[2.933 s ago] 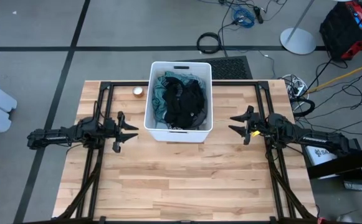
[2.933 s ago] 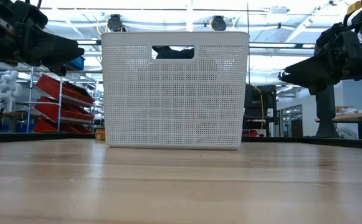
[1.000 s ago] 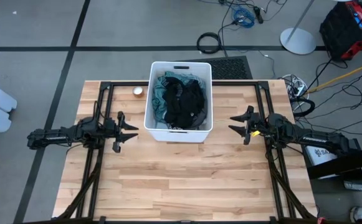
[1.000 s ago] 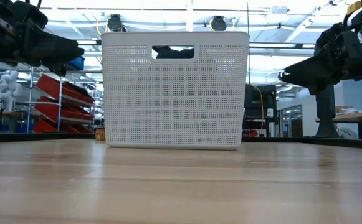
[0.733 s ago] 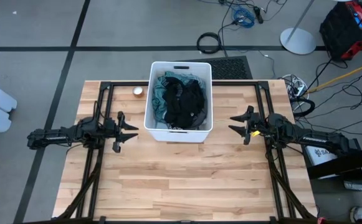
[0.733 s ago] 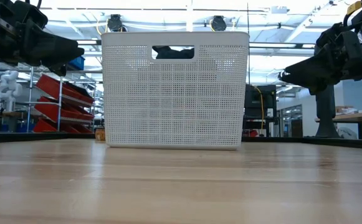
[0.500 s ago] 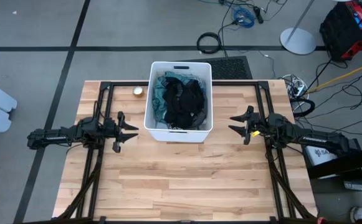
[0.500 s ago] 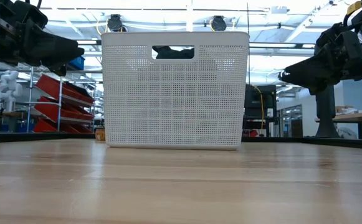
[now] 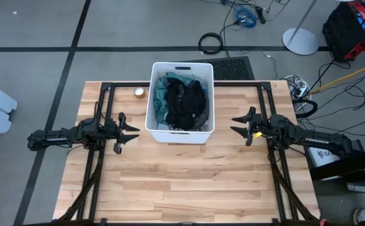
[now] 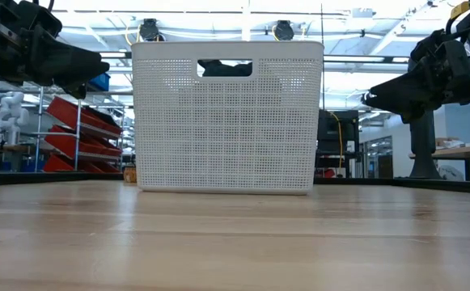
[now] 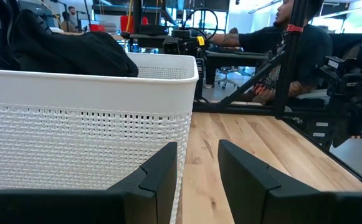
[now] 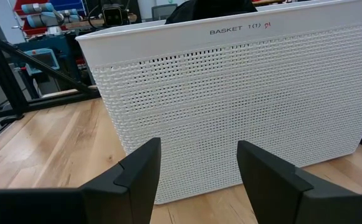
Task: Sort clothes
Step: Return to Home Position
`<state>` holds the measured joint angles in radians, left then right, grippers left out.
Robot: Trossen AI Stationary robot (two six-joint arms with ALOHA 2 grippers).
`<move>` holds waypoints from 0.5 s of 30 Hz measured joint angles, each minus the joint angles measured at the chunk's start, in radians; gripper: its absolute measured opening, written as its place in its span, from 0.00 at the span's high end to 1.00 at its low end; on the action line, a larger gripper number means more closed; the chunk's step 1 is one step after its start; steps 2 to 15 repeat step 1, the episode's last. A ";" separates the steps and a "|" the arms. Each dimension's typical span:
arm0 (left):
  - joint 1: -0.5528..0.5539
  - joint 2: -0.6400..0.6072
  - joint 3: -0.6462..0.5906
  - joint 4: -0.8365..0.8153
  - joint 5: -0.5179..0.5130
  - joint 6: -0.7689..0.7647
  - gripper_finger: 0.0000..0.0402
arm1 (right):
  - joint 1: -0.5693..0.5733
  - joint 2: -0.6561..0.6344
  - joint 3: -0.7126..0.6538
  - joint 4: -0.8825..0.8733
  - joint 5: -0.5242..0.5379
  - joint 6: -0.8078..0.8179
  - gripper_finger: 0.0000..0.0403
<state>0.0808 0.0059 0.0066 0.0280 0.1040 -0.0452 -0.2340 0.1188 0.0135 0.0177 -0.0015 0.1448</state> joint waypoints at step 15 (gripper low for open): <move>0.000 0.000 0.000 0.000 0.000 0.000 0.69 | 0.000 0.000 0.000 0.000 0.000 0.000 0.51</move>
